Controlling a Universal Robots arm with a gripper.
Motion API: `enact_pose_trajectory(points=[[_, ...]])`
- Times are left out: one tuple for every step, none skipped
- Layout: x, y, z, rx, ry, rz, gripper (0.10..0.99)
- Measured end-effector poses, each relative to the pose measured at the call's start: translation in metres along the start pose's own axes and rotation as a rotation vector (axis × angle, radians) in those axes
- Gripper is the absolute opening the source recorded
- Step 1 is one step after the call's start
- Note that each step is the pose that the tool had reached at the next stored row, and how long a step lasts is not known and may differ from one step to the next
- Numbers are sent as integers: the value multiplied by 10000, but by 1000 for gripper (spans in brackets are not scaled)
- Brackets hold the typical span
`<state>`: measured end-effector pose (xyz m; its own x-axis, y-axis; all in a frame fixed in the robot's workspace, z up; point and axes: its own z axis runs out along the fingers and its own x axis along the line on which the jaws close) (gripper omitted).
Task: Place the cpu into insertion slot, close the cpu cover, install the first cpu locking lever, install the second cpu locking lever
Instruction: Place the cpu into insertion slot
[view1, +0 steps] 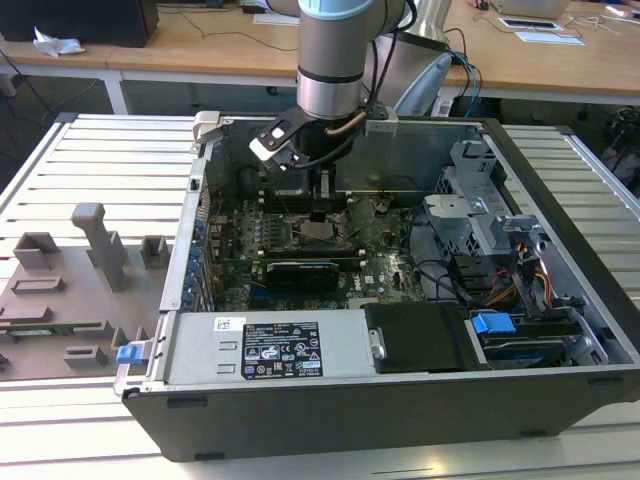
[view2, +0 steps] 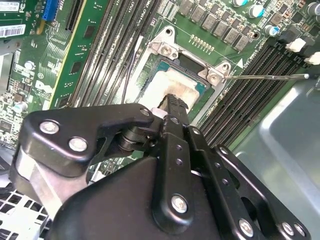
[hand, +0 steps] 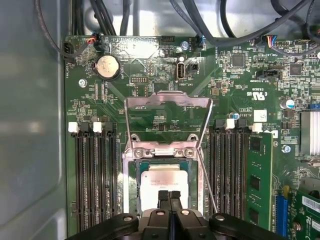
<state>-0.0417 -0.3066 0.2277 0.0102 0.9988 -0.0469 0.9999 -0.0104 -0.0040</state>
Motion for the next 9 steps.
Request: enact_pose_trajectory(points=[[0, 0, -4, 0, 0, 0, 106], [-1, 0, -8, 1, 0, 0, 106], [-1, 0, -12, 1, 0, 0, 106], [-1, 0, -15, 1, -1, 0, 106], [-1, 0, -20, 1, -1, 1, 106], [-1, 0, -23, 0, 0, 0, 106], [-1, 0, -27, 0, 0, 1, 106], [-2, 0, -28, 0, 0, 1, 106], [-2, 0, -31, 0, 0, 0, 106]])
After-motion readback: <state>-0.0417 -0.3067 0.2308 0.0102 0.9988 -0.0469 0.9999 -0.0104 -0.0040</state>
